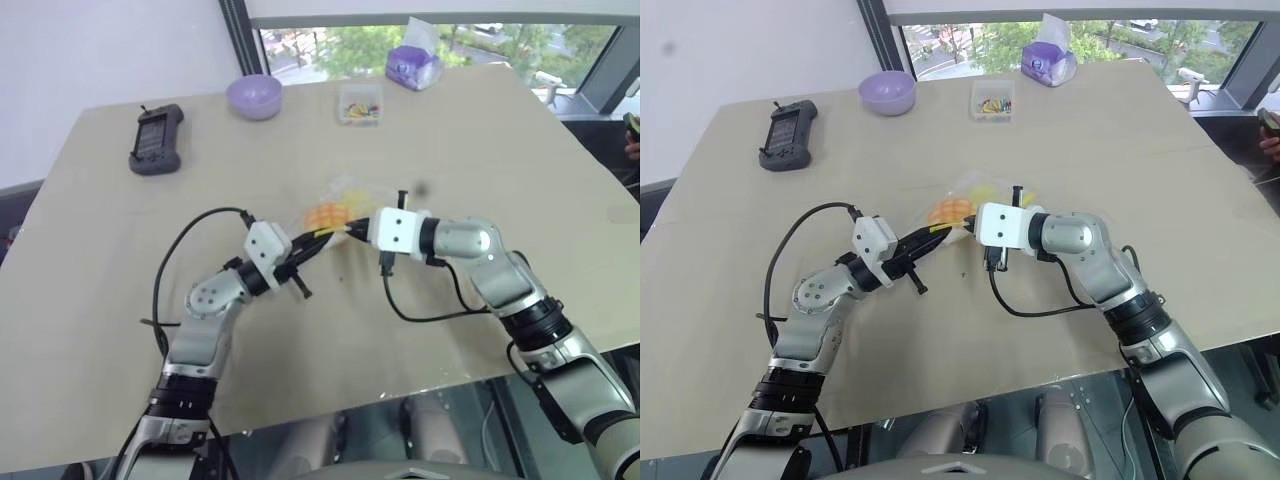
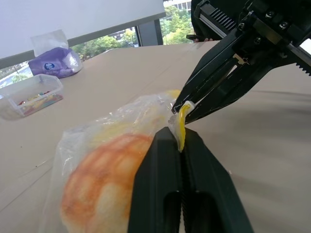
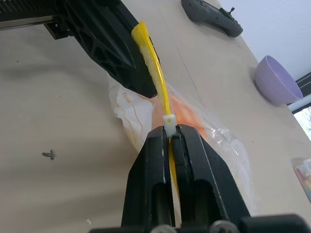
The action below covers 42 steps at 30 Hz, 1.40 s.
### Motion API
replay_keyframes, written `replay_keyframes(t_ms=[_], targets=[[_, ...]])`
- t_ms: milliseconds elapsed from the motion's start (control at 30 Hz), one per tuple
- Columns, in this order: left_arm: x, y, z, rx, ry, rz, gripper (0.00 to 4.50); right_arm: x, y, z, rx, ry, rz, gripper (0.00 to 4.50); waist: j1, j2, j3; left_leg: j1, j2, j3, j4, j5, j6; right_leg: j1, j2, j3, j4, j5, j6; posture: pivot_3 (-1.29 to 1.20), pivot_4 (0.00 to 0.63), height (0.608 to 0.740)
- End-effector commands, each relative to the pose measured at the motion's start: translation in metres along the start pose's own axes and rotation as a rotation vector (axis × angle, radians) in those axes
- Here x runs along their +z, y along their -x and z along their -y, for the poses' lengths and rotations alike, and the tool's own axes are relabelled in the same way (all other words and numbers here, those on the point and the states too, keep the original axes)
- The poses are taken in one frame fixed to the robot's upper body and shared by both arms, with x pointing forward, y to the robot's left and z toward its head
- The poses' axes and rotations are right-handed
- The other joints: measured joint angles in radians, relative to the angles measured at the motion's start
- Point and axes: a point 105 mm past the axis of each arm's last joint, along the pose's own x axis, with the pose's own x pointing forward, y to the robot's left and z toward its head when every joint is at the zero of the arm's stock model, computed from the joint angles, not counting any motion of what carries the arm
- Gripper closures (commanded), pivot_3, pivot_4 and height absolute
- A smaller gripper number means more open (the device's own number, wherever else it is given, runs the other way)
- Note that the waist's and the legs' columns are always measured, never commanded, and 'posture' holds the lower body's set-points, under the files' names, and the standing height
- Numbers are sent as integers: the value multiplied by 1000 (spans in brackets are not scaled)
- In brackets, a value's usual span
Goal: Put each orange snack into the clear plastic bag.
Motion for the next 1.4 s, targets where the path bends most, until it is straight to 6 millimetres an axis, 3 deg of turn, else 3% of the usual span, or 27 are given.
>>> replay_keyframes(t_ms=[33, 567, 667, 700, 733, 800, 900, 1033, 1133, 1233, 1400], targets=[[11, 0, -4, 19, -21, 60, 4465, 11, 1, 4, -12, 32, 35, 4500, 0, 0, 0, 0, 0, 0, 0, 0, 0, 0, 0, 0, 0, 0, 0, 0, 150, 736], [9, 4, -6, 41, 13, 38, 4465, 8, 1, 3, -14, 27, 22, 4500, -1, 0, 0, 0, 0, 0, 0, 0, 0, 0, 0, 0, 0, 0, 0, 0, 150, 736], [9, 6, -2, 18, 1, 7, 3675, 8, 1, 3, -14, 28, 21, 4500, -3, 0, 0, 0, 0, 0, 0, 0, 0, 0, 0, 0, 0, 0, 0, 0, 150, 736], [10, 6, -1, 13, -7, 10, 3675, 8, 1, 4, -14, 29, 18, 4500, -3, 0, 0, 0, 0, 0, 0, 0, 0, 0, 0, 0, 0, 0, 0, 0, 150, 736], [11, 6, 0, 5, -17, 14, 2905, 8, 1, 4, -15, 31, 15, 4500, -2, 0, 0, 0, 0, 0, 0, 0, 0, 0, 0, 0, 0, 0, 0, 0, 150, 736], [14, 6, 0, -6, -33, -11, 2143, 6, 1, 7, -27, 49, -12, 4500, -1, 0, 0, 0, 0, 0, 0, 0, 0, 0, 0, 0, 0, 0, 0, 0, 150, 736], [12, 11, -7, -3, -148, -113, 2143, -6, 2, 10, -12, 153, -125, 4500, -1, 0, 0, 0, 0, 0, 0, 0, 0, 0, 0, 0, 1, 0, 0, 0, 150, 736], [22, 13, -13, -9, -271, -130, 2143, -11, -1, 5, -4, 165, -182, 4500, -2, 0, 0, 0, 0, 0, 0, 0, 0, 0, 0, 0, 0, 0, 0, 0, 150, 736], [27, 13, -4, -54, -299, -161, 2143, -15, -7, -1, -4, 142, -220, 4500, -3, 0, 0, 0, 0, 0, 0, 0, 0, 0, 0, 0, 0, 0, 0, 0, 150, 736], [29, 15, 1, -56, -263, -185, 2143, -1, -21, -13, 13, 44, -152, 4500, -3, 0, 0, 0, 0, 0, 0, 0, 0, 0, 0, 1, 0, 0, 0, 0, 150, 736], [39, 23, -12, 9, -223, -190, 2143, 26, -43, -22, 38, -2, -57, 4500, -5, 0, 0, 0, 0, 0, 0, 0, 0, 0, 1, 1, 1, 0, 0, 0, 150, 736]])
